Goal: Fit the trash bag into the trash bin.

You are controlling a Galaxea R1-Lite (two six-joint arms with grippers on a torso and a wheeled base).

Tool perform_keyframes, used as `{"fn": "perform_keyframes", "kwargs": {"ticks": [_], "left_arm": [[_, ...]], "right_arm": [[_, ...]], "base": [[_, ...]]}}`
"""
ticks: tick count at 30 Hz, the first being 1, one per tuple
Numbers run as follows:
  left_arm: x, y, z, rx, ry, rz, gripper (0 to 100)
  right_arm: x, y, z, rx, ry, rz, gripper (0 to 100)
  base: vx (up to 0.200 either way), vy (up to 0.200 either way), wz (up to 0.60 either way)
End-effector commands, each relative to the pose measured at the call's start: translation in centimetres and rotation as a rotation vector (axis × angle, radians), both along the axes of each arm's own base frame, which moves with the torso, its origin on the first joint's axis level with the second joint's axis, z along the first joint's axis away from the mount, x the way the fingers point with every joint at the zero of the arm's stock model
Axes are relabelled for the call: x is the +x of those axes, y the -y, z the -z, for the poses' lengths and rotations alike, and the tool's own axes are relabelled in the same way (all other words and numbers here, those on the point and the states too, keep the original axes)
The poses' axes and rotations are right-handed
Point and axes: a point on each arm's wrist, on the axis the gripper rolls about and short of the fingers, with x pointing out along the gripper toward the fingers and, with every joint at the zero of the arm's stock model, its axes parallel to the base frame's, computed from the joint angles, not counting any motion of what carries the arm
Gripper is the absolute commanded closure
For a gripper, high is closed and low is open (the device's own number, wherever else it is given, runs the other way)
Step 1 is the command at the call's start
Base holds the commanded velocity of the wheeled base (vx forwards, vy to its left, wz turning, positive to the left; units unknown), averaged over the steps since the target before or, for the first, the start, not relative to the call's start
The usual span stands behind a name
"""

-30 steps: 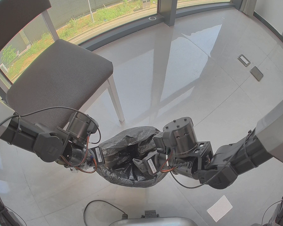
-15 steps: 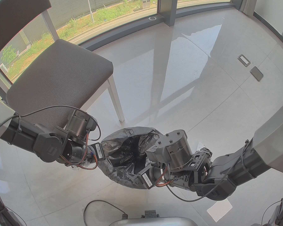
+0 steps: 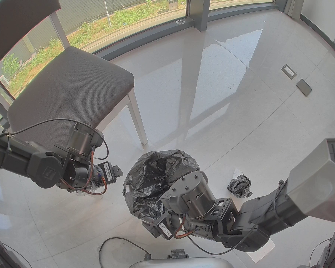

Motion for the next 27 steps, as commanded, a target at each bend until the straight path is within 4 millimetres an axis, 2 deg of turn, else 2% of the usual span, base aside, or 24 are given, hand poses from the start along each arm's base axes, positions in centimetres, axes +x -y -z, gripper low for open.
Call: {"fn": "perform_keyframes", "kwargs": {"ticks": [1, 4, 11, 12, 19, 23, 27], "left_arm": [[-0.8, 0.1, -1.1, -0.003, 0.034, 0.023, 0], [-1.0, 0.5, -1.2, -0.002, 0.041, 0.037, 0], [-1.6, 0.6, -1.9, 0.003, 0.065, 0.039, 0], [-1.6, 0.6, -1.9, 0.004, 0.064, 0.039, 0], [-1.7, 0.6, -2.2, 0.0, 0.074, 0.038, 0], [-1.8, 0.5, -2.3, -0.001, 0.079, 0.037, 0], [-1.9, 0.5, -2.6, -0.004, 0.088, 0.038, 0]], "right_arm": [[-0.2, -0.6, 1.6, -0.033, -0.021, -0.014, 0], [0.5, -1.0, 2.5, -0.035, -0.028, -0.003, 0], [3.2, -3.5, 2.2, 0.051, 0.014, 0.024, 0], [4.0, -4.5, 1.9, 0.093, 0.024, 0.031, 0], [4.6, -5.1, 2.0, 0.129, -0.036, 0.086, 0], [5.4, -5.4, 0.9, 0.188, -0.136, 0.192, 0], [7.1, -5.3, -1.4, 0.194, -0.231, 0.312, 0]], "base": [[0.0, 0.0, 0.0], [0.0, 0.0, 0.0], [0.0, 0.0, 0.0], [0.0, 0.0, 0.0], [0.0, 0.0, 0.0], [0.0, 0.0, 0.0], [0.0, 0.0, 0.0]]}}
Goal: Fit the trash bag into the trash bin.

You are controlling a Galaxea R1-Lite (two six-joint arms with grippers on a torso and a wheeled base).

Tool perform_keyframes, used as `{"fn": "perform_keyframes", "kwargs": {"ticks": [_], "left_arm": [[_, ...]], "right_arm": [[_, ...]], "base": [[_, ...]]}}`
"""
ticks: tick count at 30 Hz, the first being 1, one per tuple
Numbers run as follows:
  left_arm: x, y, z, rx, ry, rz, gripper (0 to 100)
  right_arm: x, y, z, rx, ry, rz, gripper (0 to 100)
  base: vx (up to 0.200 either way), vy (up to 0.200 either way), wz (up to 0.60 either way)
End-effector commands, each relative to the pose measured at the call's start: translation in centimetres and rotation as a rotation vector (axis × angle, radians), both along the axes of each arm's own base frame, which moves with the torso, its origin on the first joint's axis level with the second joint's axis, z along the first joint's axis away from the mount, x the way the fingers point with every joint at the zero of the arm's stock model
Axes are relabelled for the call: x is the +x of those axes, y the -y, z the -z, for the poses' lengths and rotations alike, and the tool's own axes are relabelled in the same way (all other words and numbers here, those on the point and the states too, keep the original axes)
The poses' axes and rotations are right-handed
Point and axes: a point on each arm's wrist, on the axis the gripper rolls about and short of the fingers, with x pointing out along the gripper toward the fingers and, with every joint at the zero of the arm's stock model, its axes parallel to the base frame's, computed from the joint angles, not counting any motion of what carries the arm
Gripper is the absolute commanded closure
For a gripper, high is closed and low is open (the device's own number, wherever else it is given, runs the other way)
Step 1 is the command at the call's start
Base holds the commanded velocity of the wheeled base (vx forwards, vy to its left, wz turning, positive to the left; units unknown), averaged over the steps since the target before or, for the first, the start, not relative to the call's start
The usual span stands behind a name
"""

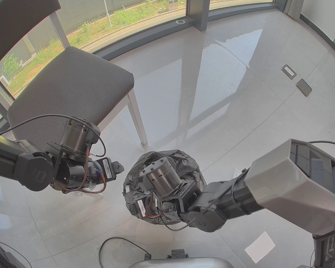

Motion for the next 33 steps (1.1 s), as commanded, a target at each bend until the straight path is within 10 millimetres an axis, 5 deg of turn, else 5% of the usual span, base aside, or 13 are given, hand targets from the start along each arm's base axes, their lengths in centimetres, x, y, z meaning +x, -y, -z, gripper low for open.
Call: {"fn": "perform_keyframes", "kwargs": {"ticks": [1, 7, 33], "left_arm": [[-0.2, -0.1, -0.4, -0.004, 0.012, 0.0, 0], [-0.4, -0.2, -0.8, -0.007, 0.026, -0.007, 0], [-0.8, -0.5, -2.3, -0.036, 0.081, -0.01, 0]], "right_arm": [[2.2, -0.3, -2.8, 0.049, -0.043, 0.101, 0], [4.2, -0.1, -4.0, 0.057, -0.05, 0.147, 0], [6.9, -2.3, 0.3, 0.142, -0.11, 0.229, 0]], "base": [[0.0, 0.0, 0.0], [0.0, 0.0, 0.0], [0.0, 0.0, 0.0]]}}
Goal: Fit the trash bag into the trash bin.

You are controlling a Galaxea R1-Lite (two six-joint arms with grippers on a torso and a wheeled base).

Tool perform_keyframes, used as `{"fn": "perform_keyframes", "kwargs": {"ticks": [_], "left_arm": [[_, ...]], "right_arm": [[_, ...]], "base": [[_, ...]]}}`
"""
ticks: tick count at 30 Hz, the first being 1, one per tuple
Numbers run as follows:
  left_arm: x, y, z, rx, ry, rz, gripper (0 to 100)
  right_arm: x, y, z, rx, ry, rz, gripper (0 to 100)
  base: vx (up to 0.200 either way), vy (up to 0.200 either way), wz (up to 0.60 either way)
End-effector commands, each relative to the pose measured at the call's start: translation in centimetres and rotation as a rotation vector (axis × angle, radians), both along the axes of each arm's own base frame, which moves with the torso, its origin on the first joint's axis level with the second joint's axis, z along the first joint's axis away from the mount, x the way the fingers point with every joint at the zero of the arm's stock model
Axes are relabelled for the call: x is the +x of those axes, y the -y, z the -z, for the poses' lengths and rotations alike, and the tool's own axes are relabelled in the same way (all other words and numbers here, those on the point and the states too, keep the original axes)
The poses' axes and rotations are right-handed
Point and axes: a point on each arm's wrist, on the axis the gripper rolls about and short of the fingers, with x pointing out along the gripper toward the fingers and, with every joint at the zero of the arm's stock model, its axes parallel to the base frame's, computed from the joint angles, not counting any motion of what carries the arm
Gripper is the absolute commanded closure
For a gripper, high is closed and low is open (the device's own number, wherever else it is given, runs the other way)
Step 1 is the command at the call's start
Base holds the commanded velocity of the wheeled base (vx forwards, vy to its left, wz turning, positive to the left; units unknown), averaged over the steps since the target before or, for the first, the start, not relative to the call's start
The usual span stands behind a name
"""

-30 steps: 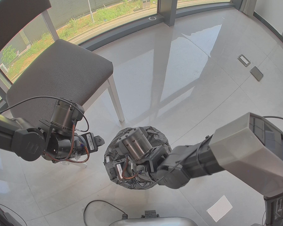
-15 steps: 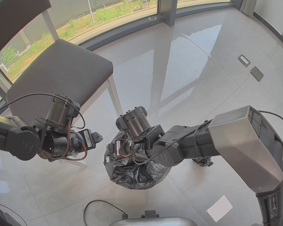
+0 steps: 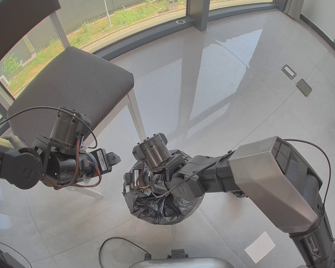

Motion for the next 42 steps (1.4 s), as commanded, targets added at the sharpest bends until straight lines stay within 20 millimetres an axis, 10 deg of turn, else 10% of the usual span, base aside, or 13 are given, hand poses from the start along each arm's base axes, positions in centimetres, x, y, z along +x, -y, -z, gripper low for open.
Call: {"fn": "perform_keyframes", "kwargs": {"ticks": [1, 12, 13, 42], "left_arm": [[0.0, 0.0, -0.2, -0.005, 0.009, -0.001, 0], [0.1, -0.1, -0.2, -0.011, 0.014, -0.006, 0], [0.1, -0.1, -0.2, -0.012, 0.014, -0.007, 0], [-0.2, -0.2, -0.5, -0.021, 0.026, -0.012, 0]], "right_arm": [[0.1, -0.4, 1.1, -0.01, -0.009, -0.002, 0], [1.0, -1.2, 2.5, 0.027, 0.003, 0.012, 0], [1.1, -1.3, 2.4, 0.041, 0.015, 0.012, 100], [-0.2, -3.2, 0.7, 0.064, 0.085, -0.049, 100]], "base": [[0.0, 0.0, 0.0], [0.0, 0.0, 0.0], [0.0, 0.0, 0.0], [0.0, 0.0, 0.0]]}}
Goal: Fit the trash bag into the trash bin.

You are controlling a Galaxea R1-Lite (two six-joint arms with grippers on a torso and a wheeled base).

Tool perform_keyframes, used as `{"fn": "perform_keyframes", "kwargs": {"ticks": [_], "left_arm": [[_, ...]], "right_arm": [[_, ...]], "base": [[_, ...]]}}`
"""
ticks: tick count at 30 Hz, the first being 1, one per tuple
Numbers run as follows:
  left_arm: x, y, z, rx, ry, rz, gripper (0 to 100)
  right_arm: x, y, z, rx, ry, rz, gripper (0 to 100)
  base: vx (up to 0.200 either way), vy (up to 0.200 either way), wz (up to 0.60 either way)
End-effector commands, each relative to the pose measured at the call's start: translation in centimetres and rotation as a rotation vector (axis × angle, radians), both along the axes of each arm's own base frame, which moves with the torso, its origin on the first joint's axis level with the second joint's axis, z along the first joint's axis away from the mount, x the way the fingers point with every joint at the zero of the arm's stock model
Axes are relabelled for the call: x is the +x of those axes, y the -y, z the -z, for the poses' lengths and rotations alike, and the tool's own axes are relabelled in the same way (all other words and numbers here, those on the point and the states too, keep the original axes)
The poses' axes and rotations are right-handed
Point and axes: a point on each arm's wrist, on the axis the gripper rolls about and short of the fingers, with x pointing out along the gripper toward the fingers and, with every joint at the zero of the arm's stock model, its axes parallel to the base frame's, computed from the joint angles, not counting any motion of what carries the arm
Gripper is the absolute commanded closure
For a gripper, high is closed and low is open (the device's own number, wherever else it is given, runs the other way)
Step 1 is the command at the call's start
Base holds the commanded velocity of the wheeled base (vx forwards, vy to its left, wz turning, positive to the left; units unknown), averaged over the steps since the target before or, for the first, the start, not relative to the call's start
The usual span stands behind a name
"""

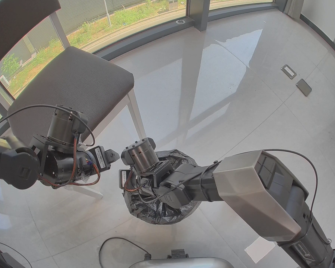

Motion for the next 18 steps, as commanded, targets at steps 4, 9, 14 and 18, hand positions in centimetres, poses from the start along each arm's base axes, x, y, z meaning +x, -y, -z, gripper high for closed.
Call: {"fn": "perform_keyframes", "kwargs": {"ticks": [4, 9, 14, 18], "left_arm": [[-0.1, 0.0, -0.1, -0.002, 0.004, -0.001, 0], [-0.1, 0.0, -0.1, -0.003, 0.004, -0.002, 0], [0.0, -0.1, -0.2, 0.0, 0.007, -0.006, 0], [0.0, 0.0, -0.2, 0.001, 0.007, -0.005, 0]], "right_arm": [[0.2, -0.2, -0.8, 0.029, 0.017, 0.005, 100], [0.4, -0.1, -1.0, 0.044, 0.022, 0.014, 100], [1.2, 1.2, -1.5, 0.028, 0.02, 0.051, 100], [2.2, 4.0, -1.9, -0.064, 0.044, 0.077, 100]], "base": [[0.0, 0.0, 0.0], [0.0, 0.0, 0.0], [0.0, 0.0, 0.0], [0.0, 0.0, 0.0]]}}
